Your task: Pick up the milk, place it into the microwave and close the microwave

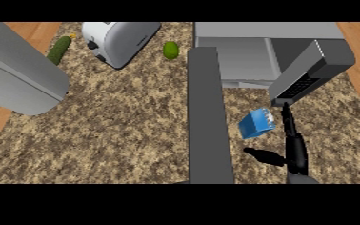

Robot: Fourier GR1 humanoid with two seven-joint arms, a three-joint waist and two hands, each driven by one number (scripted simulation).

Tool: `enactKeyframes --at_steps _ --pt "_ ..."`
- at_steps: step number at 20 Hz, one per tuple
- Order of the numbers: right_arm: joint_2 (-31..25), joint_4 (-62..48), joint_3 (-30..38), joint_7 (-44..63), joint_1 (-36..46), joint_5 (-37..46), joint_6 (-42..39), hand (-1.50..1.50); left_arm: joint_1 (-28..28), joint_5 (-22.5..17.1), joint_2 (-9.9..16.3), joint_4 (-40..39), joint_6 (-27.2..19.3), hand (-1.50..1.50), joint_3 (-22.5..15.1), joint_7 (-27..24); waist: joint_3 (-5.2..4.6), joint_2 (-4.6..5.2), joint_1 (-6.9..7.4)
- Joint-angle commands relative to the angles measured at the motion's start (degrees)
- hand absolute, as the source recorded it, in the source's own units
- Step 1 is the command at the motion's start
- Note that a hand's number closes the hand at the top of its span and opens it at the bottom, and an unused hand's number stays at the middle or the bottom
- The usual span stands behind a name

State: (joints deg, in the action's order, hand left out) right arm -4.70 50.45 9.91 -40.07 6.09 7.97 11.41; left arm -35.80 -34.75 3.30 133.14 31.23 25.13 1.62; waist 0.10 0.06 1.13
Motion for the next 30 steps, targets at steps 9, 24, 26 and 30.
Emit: enactKeyframes --at_steps 9,24,26,30 --pt "-0.5 -24.9 6.1 -15.2 12.1 -4.1 -4.5 -1.50 -1.3 -8.8 0.0 3.2 2.0 -1.50 3.5 1.1 0.02 0.10 0.23" --pt "-1.5 -37.1 6.9 -26.0 18.8 -2.8 -8.0 1.50 -2.9 -11.0 0.6 1.4 5.9 -1.50 4.8 1.1 0.16 0.55 1.42" --pt "-4.7 -36.8 7.0 -28.0 16.6 -2.8 -11.3 1.50 -2.5 -10.6 0.0 5.3 2.8 -1.50 3.4 3.1 0.18 0.52 0.85" --pt "-4.3 -36.2 6.2 -26.6 18.9 -2.9 -15.2 1.50 -3.4 -10.5 -1.5 4.4 4.7 -1.50 2.6 2.9 0.09 0.24 0.61"
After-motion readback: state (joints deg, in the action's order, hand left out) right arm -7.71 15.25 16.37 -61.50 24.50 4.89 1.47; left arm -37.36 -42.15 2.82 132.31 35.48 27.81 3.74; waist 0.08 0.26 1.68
